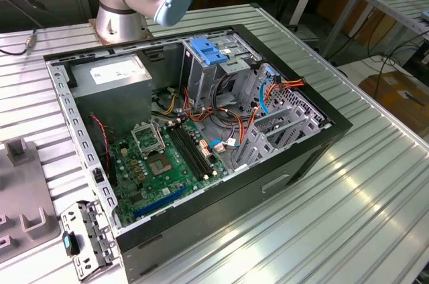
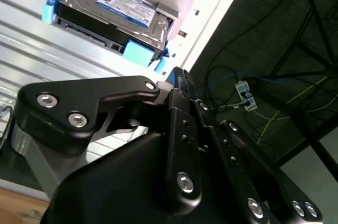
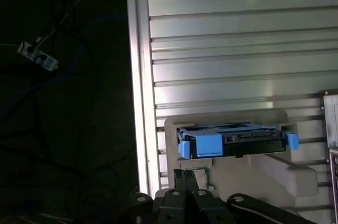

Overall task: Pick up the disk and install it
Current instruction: 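Reach for the disk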

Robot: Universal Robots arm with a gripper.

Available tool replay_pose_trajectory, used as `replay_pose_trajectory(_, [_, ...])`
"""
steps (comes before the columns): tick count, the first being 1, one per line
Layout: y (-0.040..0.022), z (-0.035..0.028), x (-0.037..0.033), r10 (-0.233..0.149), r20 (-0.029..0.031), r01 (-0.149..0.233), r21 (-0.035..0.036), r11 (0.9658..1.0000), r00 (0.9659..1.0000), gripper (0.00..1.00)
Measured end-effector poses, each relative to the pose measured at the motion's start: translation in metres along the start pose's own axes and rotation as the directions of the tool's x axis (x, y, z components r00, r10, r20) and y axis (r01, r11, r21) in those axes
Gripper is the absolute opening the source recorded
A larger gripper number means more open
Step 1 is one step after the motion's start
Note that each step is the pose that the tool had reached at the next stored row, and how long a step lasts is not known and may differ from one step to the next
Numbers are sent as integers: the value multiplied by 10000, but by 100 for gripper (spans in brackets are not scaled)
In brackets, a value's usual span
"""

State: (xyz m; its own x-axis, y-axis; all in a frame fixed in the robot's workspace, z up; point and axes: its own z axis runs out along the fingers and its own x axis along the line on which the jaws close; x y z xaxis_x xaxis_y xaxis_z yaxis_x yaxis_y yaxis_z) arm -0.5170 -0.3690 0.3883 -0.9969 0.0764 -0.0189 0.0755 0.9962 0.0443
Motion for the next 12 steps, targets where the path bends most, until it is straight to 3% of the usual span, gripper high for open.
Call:
replay_pose_trajectory(2, [2, 1, 41, 0, 0, 0, 1, 10000, 10000, 11])
replay_pose_trajectory(4, [8, 4, 25, 0, -10, 0, 1, 10000, 10000, 11])
replay_pose_trajectory(12, [25, 65, -222, 84, -13, -84, 13, 10000, 10000, 11])
